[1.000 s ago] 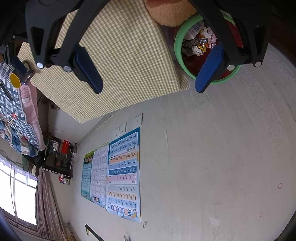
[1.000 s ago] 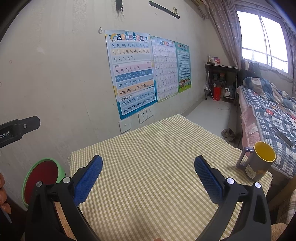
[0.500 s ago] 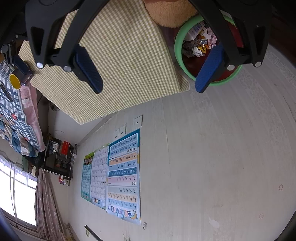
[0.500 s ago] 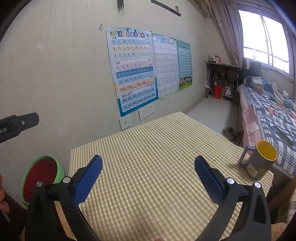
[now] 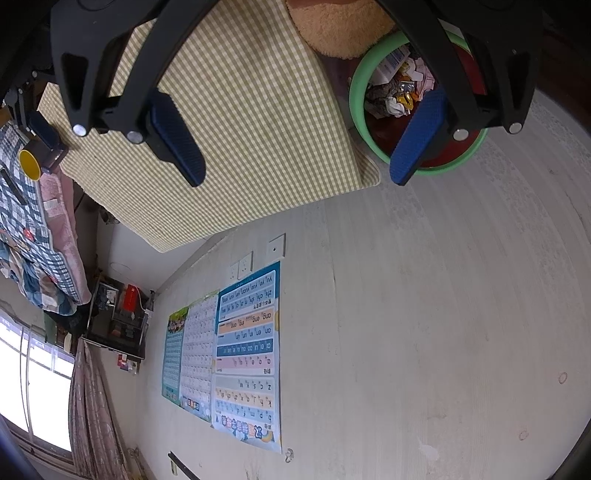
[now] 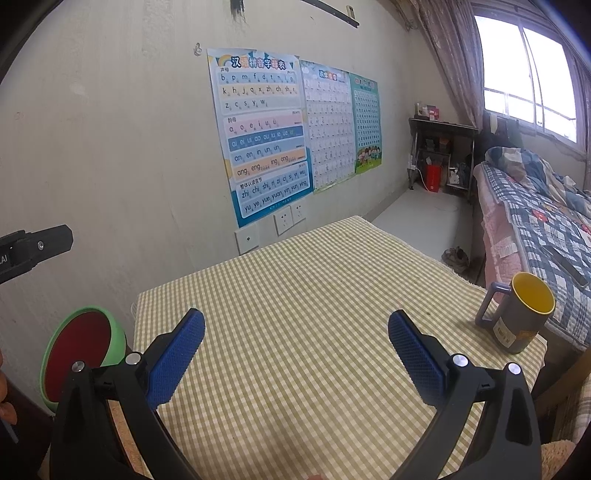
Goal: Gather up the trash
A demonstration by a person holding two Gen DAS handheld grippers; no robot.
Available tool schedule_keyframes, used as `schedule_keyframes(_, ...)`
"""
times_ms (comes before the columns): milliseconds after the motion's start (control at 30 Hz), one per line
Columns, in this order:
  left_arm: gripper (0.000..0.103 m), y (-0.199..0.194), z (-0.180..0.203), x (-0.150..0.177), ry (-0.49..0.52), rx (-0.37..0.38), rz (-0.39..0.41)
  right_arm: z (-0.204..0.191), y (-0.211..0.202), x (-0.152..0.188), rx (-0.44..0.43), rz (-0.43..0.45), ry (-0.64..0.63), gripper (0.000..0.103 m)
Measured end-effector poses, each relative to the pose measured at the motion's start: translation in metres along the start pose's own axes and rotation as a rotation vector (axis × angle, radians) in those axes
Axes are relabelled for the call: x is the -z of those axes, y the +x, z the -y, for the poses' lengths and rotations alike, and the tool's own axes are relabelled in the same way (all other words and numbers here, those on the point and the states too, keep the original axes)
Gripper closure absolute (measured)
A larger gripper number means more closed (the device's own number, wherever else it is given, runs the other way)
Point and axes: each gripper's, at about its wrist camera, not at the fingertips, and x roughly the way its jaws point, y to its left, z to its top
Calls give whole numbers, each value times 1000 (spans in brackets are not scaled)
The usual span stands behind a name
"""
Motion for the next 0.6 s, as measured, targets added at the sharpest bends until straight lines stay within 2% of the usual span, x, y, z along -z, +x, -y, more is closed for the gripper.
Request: schedule_keyframes(600, 5, 2, 0, 5, -7, 1, -10, 6, -2, -1, 11, 10, 15, 7)
